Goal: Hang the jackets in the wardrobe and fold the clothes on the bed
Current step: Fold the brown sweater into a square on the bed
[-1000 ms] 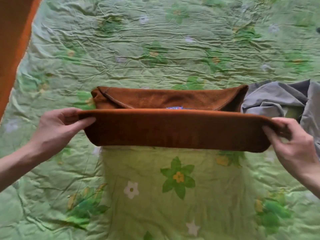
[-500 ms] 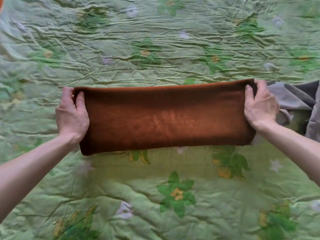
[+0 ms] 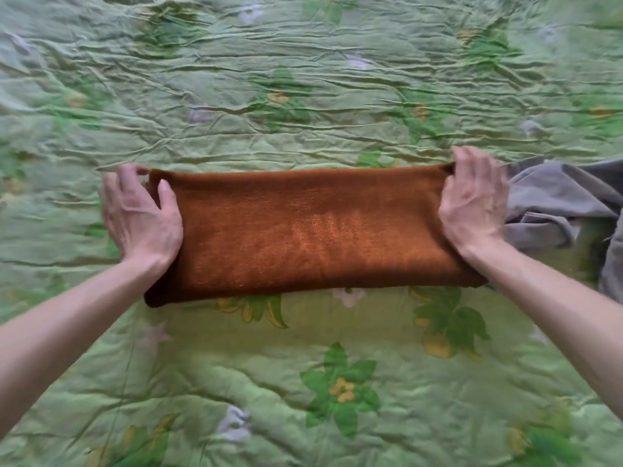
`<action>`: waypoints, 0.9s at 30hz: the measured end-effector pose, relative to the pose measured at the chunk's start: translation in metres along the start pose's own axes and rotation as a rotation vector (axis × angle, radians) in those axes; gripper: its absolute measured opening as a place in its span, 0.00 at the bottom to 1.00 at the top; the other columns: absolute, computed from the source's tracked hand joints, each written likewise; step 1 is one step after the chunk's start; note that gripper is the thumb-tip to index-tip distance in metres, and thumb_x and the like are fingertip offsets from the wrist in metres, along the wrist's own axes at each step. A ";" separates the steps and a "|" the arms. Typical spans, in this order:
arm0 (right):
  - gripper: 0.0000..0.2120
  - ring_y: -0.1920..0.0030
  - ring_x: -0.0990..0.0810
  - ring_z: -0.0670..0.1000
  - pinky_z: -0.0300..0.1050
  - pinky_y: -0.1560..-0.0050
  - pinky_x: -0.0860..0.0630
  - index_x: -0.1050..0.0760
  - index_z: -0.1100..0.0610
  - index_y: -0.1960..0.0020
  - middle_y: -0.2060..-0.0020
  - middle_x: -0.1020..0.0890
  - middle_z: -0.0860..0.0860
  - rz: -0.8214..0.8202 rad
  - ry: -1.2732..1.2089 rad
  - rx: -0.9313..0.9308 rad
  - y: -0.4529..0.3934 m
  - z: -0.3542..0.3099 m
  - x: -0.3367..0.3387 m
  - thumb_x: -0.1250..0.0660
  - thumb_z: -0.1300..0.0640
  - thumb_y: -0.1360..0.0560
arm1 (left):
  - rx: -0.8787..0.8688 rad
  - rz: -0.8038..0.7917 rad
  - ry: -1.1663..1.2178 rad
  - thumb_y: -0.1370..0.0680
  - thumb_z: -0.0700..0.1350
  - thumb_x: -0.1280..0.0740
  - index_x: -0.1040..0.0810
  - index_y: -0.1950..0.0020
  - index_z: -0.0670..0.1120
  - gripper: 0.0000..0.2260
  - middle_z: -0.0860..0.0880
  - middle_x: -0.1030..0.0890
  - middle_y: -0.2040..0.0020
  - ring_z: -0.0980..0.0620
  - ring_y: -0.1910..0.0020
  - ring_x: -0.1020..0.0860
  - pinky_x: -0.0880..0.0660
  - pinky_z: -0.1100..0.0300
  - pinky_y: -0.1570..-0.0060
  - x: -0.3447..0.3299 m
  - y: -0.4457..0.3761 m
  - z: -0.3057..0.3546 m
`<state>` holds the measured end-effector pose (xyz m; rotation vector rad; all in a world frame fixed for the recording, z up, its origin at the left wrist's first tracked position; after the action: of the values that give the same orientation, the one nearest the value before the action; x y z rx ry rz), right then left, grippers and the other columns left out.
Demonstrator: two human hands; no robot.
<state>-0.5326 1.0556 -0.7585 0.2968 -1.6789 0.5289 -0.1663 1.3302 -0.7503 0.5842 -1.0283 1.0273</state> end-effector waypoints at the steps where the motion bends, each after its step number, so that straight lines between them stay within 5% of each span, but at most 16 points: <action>1: 0.22 0.26 0.31 0.62 0.59 0.24 0.37 0.34 0.60 0.23 0.27 0.28 0.60 0.002 -0.033 0.129 0.008 -0.011 0.001 0.43 0.56 0.16 | -0.035 0.031 0.001 0.19 0.52 0.39 0.30 0.32 0.43 0.19 0.35 0.28 0.33 0.34 0.33 0.30 0.34 0.40 0.34 0.003 0.008 0.005; 4: 0.26 0.19 0.39 0.57 0.58 0.20 0.41 0.36 0.55 0.19 0.20 0.34 0.55 -0.177 -0.146 0.344 0.038 -0.046 -0.003 0.45 0.46 0.14 | -0.301 -0.041 -0.077 0.17 0.54 0.41 0.33 0.25 0.44 0.24 0.37 0.33 0.27 0.35 0.27 0.34 0.38 0.39 0.27 0.004 0.047 0.019; 7: 0.30 0.17 0.45 0.54 0.58 0.19 0.45 0.42 0.50 0.17 0.17 0.41 0.52 -0.261 -0.098 0.245 0.051 -0.043 -0.010 0.50 0.39 0.15 | -0.524 -0.225 -0.216 0.17 0.60 0.46 0.38 0.17 0.48 0.30 0.42 0.40 0.18 0.40 0.18 0.44 0.48 0.42 0.19 -0.011 0.081 0.011; 12: 0.34 0.17 0.48 0.55 0.59 0.19 0.48 0.45 0.49 0.16 0.16 0.44 0.53 -0.265 0.036 -0.020 0.038 0.009 -0.002 0.56 0.34 0.17 | -0.276 -0.216 -0.248 0.22 0.71 0.49 0.45 0.15 0.55 0.38 0.47 0.49 0.14 0.44 0.15 0.53 0.57 0.42 0.18 -0.023 0.051 -0.016; 16: 0.36 0.16 0.55 0.53 0.54 0.18 0.54 0.47 0.47 0.16 0.15 0.51 0.49 -0.358 -0.103 -0.061 0.036 0.021 -0.009 0.56 0.31 0.19 | -0.212 -0.252 -0.218 0.23 0.75 0.52 0.48 0.15 0.54 0.41 0.43 0.48 0.15 0.44 0.15 0.52 0.53 0.44 0.18 -0.024 0.030 -0.024; 22: 0.34 0.17 0.50 0.55 0.48 0.19 0.52 0.46 0.50 0.16 0.16 0.50 0.54 -0.244 -0.351 -0.248 0.037 0.014 0.000 0.43 0.37 0.17 | -0.303 -0.122 -0.306 0.19 0.63 0.48 0.46 0.15 0.43 0.37 0.40 0.49 0.15 0.41 0.15 0.52 0.55 0.38 0.19 -0.026 0.044 -0.009; 27: 0.36 0.22 0.34 0.54 0.48 0.23 0.39 0.42 0.57 0.18 0.21 0.34 0.56 -0.190 -0.532 -0.549 0.050 0.004 0.022 0.31 0.46 0.19 | -0.660 -0.128 -0.165 0.20 0.47 0.41 0.39 0.17 0.44 0.31 0.43 0.42 0.16 0.42 0.16 0.47 0.47 0.37 0.20 -0.031 0.096 0.045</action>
<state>-0.5642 1.0988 -0.7464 0.1965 -2.2017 -0.1845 -0.2758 1.3237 -0.7640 0.1859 -1.3714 0.4820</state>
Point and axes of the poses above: each hand's wrist, its own y-axis away from the middle knuckle, its own x-axis out of the back of the hand, z = x × y, the point moved 1 cm from there along -y, towards the middle knuckle
